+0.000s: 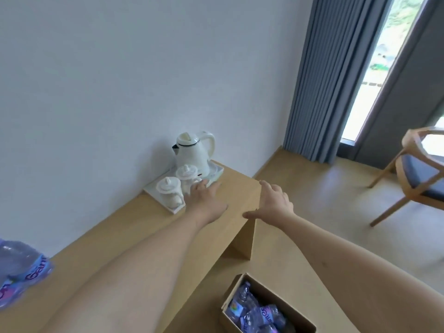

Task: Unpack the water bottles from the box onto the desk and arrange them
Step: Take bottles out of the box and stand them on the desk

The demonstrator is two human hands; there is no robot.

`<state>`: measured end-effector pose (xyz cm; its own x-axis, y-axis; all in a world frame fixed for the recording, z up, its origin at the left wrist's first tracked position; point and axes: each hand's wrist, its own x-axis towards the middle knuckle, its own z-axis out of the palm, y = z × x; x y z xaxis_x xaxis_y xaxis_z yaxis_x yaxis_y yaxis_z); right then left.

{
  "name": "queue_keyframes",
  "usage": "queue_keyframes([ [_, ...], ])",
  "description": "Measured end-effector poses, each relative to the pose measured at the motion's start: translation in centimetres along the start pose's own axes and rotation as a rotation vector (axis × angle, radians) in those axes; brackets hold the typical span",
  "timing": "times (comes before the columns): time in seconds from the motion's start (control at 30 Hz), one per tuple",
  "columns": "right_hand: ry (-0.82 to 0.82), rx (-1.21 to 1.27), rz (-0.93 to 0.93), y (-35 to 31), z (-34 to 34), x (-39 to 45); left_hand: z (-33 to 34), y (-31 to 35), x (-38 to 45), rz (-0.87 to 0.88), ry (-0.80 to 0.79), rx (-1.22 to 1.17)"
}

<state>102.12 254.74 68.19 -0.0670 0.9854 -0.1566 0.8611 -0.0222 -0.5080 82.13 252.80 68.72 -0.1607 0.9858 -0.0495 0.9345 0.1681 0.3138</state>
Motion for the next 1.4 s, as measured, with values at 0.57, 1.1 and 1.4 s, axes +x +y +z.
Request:
queue_keyframes([
  [0.57,-0.302,0.138,0.534,26.9,9.8,-2.7,25.7,10.9,-0.1,0.141,-0.499,0.077],
  [1.1,-0.490,0.330,0.932,39.9,38.9,-5.0,55.3,-1.6,-1.7,0.048,-0.839,0.086],
  [1.4,-0.548,0.305,0.920,46.2,50.6,-2.6,67.6,-5.3,-1.9,0.051,-0.839,0.124],
])
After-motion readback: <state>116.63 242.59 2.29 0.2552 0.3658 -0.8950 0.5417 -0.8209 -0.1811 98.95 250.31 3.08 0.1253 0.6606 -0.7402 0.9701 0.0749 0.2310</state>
